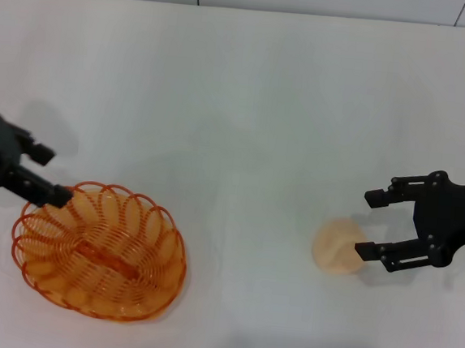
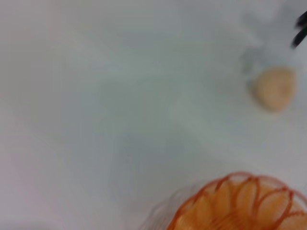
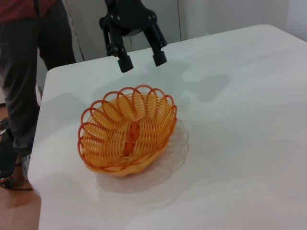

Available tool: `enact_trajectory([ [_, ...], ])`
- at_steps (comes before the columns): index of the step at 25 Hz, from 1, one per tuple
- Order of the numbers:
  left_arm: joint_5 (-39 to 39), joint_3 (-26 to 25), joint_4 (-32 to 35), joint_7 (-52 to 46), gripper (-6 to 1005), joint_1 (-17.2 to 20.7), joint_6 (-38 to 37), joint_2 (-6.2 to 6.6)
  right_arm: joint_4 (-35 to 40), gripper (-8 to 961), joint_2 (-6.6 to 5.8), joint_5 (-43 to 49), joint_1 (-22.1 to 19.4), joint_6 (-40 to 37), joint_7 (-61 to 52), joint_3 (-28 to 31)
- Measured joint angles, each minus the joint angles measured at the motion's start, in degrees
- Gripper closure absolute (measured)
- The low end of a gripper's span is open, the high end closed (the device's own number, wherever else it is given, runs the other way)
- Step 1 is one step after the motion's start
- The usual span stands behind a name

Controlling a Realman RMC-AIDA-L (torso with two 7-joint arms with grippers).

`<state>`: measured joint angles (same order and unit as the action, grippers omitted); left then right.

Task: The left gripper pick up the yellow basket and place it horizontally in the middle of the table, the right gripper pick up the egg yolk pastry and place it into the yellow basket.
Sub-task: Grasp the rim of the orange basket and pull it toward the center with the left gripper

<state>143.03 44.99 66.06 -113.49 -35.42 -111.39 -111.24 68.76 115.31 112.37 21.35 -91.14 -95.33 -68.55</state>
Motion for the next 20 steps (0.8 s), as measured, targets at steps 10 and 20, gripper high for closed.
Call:
enact_trajectory([
  [10,10.3,-0.3,0.6,-7.9,121,-1.0,2.0,0.59,0.0,182,0.00,-0.9,0.2,0.0,0.0,0.0],
  [20,14.1,2.6,0.3,-17.4,133,-3.3,2.9,-2.20,0.1,182,0.08,-1.7,0.4,0.2,0.0,-0.3],
])
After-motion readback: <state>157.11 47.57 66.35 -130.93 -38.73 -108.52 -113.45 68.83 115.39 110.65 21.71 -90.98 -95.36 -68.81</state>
